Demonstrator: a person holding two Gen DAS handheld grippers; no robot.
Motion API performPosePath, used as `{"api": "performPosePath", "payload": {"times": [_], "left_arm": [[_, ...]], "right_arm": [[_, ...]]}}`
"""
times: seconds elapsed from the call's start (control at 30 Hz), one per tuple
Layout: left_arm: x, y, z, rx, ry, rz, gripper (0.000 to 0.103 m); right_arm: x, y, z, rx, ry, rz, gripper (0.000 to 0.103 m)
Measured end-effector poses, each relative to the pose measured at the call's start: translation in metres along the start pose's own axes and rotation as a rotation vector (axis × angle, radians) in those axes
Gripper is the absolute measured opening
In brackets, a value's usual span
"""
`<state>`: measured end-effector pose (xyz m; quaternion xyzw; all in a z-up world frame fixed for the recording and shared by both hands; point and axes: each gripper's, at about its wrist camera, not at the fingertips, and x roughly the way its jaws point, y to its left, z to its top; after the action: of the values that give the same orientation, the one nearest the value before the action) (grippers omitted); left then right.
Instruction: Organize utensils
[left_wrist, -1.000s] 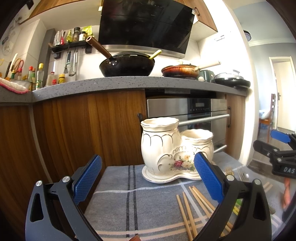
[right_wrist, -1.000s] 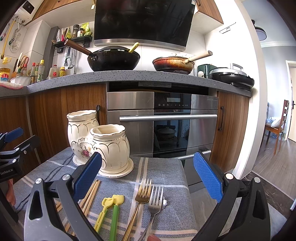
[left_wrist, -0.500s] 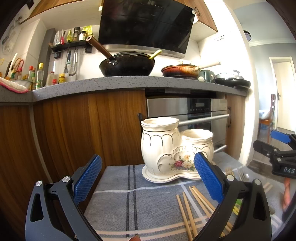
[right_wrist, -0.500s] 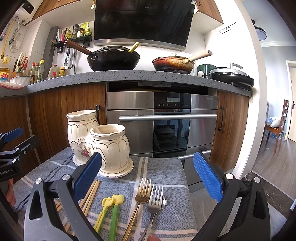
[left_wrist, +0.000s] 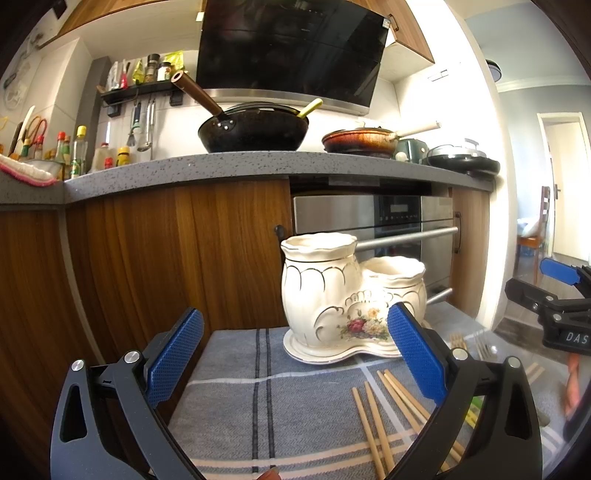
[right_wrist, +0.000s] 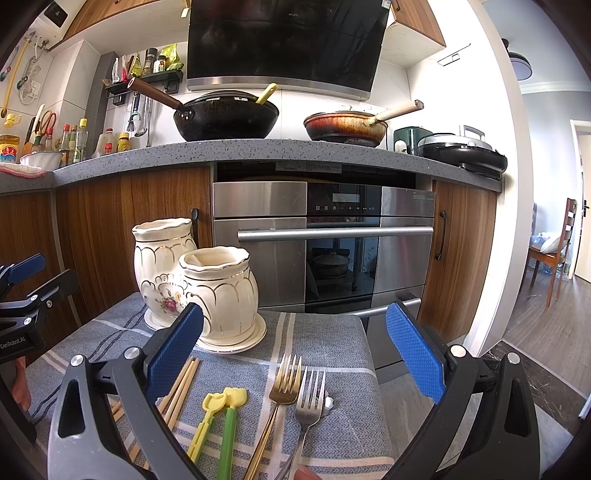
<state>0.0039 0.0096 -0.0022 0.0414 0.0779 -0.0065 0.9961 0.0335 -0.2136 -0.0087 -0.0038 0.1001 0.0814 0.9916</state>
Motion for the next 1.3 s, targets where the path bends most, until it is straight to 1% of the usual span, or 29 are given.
{"api": "performPosePath", "payload": {"times": [0.4, 0.47, 0.53, 0.7, 0.8, 0.87, 0.93, 0.97, 1.03, 1.1, 1.17, 1.23, 1.3], "left_arm": [[-0.001, -0.001, -0.001, -0.001, 0.004, -0.006, 0.099], [0.0, -0.002, -0.001, -0.001, 0.007, -0.011, 0.099], [-0.001, -0.002, -0.001, -0.003, 0.006, -0.013, 0.099], [-0.002, 0.002, 0.0, -0.023, -0.004, -0.012, 0.099], [0.0, 0.005, 0.001, -0.046, 0.014, -0.039, 0.099], [0.003, 0.006, 0.0, -0.053, 0.043, -0.075, 0.099], [0.005, 0.004, -0.002, -0.04, 0.06, -0.078, 0.099], [0.006, 0.003, -0.003, -0.032, 0.073, -0.086, 0.099], [0.006, 0.0, -0.002, -0.001, 0.107, -0.11, 0.099], [0.006, -0.007, 0.0, 0.062, 0.15, -0.102, 0.099], [0.008, -0.011, -0.001, 0.103, 0.197, -0.115, 0.099], [0.011, -0.016, -0.007, 0.158, 0.269, -0.136, 0.099], [0.016, -0.023, -0.018, 0.24, 0.343, -0.138, 0.099]], "right_arm": [[-0.001, 0.005, 0.0, 0.0, 0.001, -0.001, 0.098], [-0.001, 0.007, 0.001, 0.003, 0.002, -0.012, 0.098], [0.003, -0.002, -0.003, 0.011, 0.002, -0.034, 0.098], [0.005, -0.002, -0.004, 0.015, 0.011, -0.043, 0.098], [0.008, -0.008, -0.009, 0.031, 0.03, -0.051, 0.098], [0.005, -0.007, -0.008, 0.035, 0.017, -0.06, 0.098], [0.001, -0.008, -0.007, 0.05, 0.003, -0.053, 0.098], [0.001, -0.01, -0.007, 0.057, 0.014, -0.049, 0.098], [0.003, -0.015, -0.007, 0.071, 0.065, -0.048, 0.098], [0.0, -0.025, -0.006, 0.093, 0.118, -0.055, 0.098], [-0.005, -0.036, -0.007, 0.132, 0.154, -0.037, 0.098], [-0.009, -0.045, -0.01, 0.148, 0.212, -0.023, 0.098], [-0.009, -0.044, -0.014, 0.102, 0.266, -0.03, 0.098]]}}
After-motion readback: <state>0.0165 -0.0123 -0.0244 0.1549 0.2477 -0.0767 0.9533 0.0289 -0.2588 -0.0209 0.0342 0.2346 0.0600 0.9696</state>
